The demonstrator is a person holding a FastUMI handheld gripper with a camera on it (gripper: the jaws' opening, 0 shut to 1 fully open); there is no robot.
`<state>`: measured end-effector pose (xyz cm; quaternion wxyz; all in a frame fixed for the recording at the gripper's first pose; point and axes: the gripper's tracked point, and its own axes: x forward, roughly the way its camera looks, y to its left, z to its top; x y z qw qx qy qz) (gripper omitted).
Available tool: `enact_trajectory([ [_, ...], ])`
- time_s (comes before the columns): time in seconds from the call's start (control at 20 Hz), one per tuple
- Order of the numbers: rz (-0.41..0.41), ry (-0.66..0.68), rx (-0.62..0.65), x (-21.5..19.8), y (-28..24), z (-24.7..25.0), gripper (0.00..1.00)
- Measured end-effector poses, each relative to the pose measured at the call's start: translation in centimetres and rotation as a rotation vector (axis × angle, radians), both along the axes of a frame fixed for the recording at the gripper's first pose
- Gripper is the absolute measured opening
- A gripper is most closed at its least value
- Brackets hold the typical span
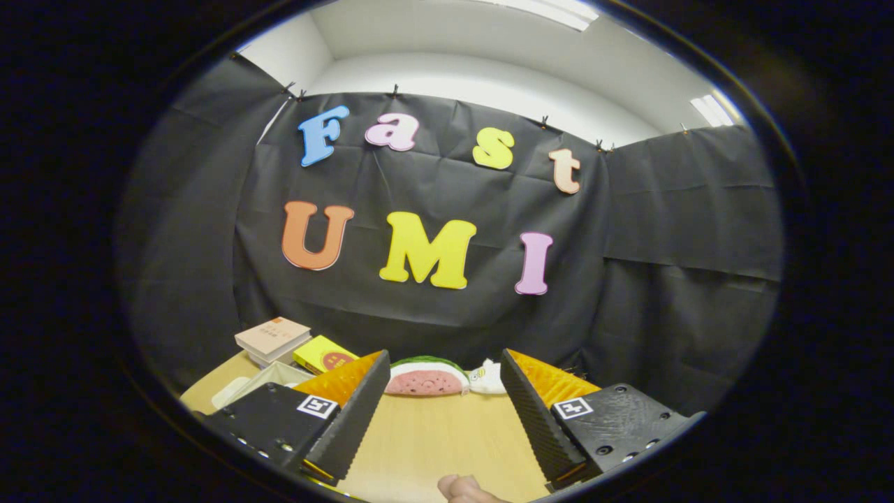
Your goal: Open the storage box then place both shoes into the box .Put the left shoe in first, then the right shoe, with the right side of both shoes facing outward in a uniform manner.
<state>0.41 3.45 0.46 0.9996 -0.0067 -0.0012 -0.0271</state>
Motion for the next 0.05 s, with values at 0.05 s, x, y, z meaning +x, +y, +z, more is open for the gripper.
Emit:
enact_trajectory([
  [0.05, 0.005, 0.003, -0.002, 0.03, 0.25, 0.01, 0.96],
])
